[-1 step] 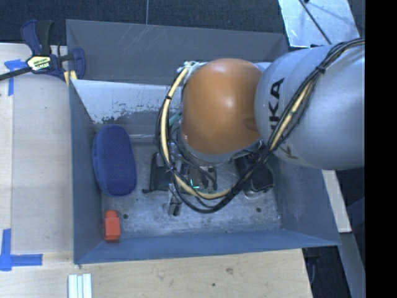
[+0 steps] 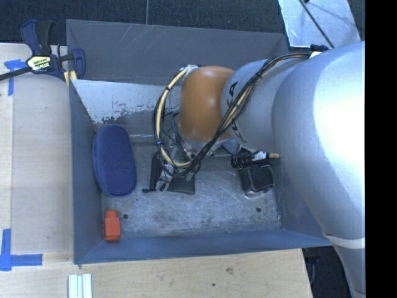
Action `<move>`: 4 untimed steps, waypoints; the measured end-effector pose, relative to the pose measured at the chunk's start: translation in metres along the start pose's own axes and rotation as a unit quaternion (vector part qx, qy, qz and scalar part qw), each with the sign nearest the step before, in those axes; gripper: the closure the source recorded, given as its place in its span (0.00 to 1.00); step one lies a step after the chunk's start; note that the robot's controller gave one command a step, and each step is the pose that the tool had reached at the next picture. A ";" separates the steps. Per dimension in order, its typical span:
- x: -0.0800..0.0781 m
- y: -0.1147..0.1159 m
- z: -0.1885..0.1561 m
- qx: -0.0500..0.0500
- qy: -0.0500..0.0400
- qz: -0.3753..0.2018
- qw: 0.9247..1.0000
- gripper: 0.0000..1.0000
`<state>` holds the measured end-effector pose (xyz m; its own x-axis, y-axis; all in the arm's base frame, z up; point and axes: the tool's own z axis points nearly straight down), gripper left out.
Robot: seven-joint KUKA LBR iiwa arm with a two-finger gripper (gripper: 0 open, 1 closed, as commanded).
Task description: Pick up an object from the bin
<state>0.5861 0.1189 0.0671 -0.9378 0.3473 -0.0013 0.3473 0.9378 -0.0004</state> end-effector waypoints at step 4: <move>-0.003 0.000 -0.001 -0.002 -0.002 0.002 1.000 0.00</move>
Offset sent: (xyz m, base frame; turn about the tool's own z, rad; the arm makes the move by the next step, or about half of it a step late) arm 0.0000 0.0000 0.0000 0.0000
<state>0.5886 0.1179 0.0686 -0.9361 0.3518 -0.0059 0.3518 0.9361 0.0042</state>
